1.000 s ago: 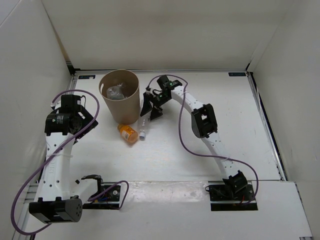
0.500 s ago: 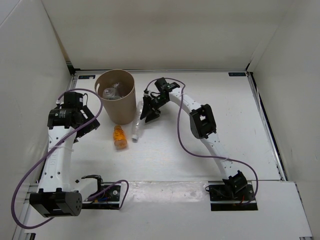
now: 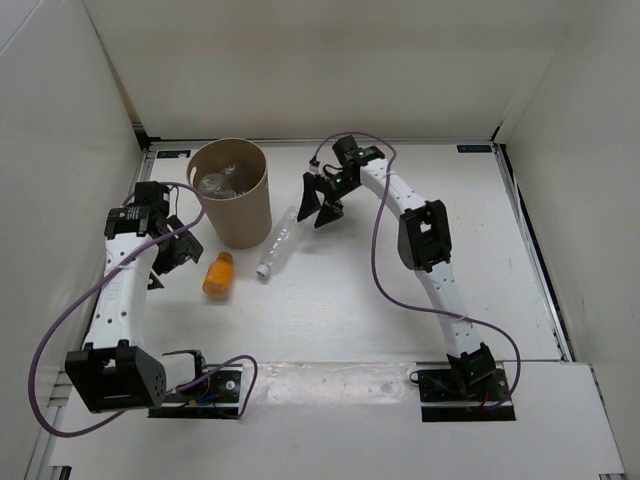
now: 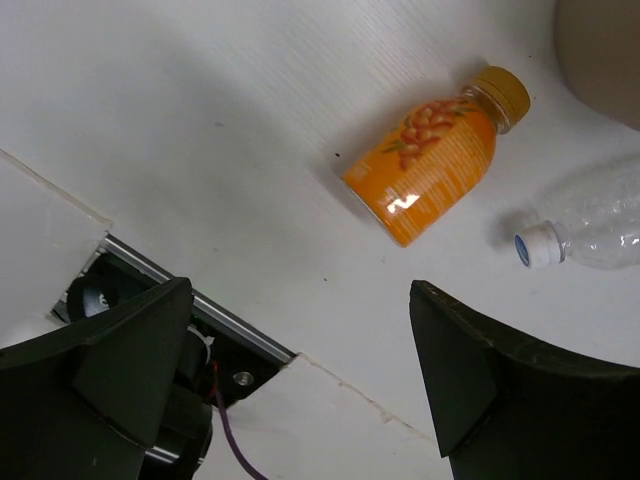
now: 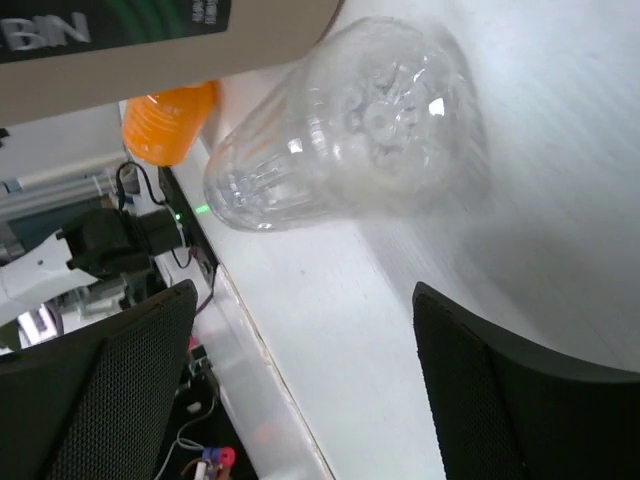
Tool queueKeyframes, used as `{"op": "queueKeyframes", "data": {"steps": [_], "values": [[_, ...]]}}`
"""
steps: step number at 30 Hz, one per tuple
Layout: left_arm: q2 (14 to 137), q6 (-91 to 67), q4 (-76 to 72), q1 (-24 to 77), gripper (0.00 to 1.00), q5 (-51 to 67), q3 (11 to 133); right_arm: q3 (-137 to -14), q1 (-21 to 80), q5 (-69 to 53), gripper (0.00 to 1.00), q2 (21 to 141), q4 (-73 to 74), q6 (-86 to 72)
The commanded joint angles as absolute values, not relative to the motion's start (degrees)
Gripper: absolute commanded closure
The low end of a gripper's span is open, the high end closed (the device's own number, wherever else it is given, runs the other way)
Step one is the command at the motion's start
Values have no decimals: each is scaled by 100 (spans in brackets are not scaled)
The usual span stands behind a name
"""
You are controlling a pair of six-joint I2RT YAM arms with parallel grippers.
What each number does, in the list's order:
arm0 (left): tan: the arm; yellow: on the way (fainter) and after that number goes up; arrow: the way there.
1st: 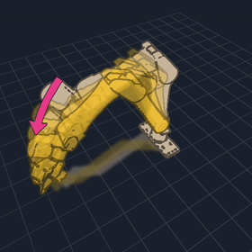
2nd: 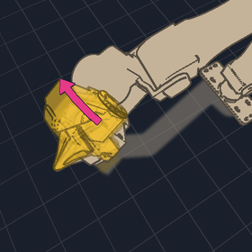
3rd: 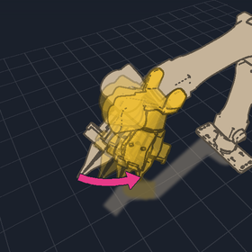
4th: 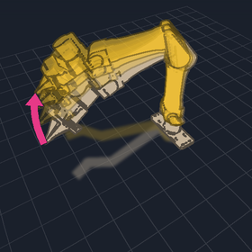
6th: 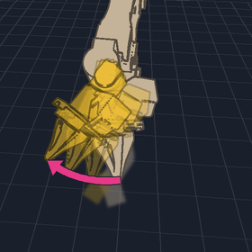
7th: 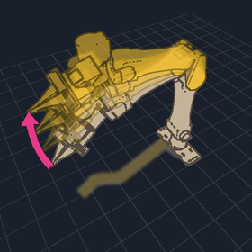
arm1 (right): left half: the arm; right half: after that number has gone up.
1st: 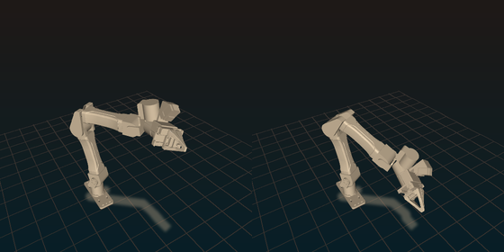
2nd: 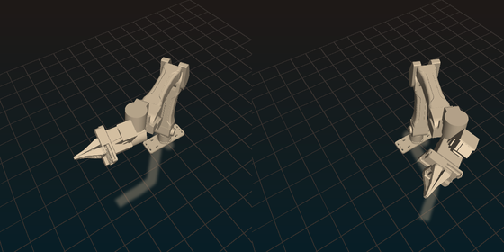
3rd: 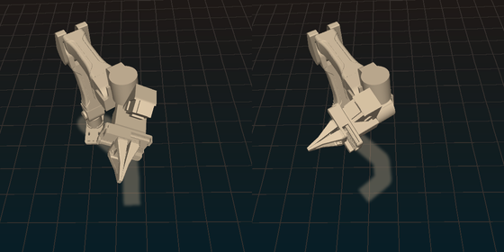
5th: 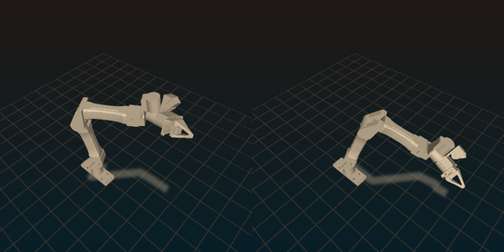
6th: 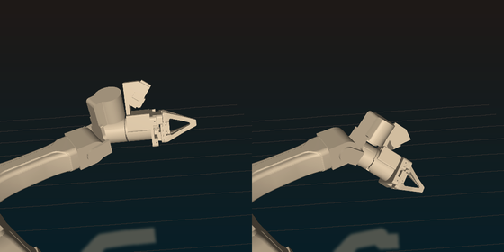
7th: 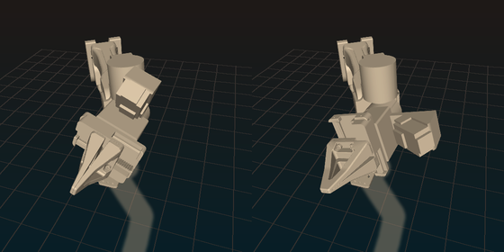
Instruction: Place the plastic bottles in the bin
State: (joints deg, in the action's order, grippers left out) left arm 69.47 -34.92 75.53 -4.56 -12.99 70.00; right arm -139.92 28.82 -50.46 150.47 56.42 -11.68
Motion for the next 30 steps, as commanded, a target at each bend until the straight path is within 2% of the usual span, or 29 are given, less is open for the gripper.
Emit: {"op": "queueKeyframes", "data": {"steps": [1,10,17,26,30], "values": [[7013,-3849,7295,-536,0,-1047,6952,-14001,2646,-4808,10,14660,5959,-966],[7102,-3779,7664,-536,0,-1090,7216,-14168,2584,-5475,10,15047,5529,-1591],[6803,-3552,7770,-554,0,-1318,6979,-14142,2856,-5388,10,14925,5204,-2337],[7435,-3164,7015,-738,0,-1819,6609,-13790,3103,-5186,10,14608,5001,-2769],[7760,-4214,6698,-1412,0,-1671,6899,-13878,2936,-4685,10,14318,5316,-2488]]}}
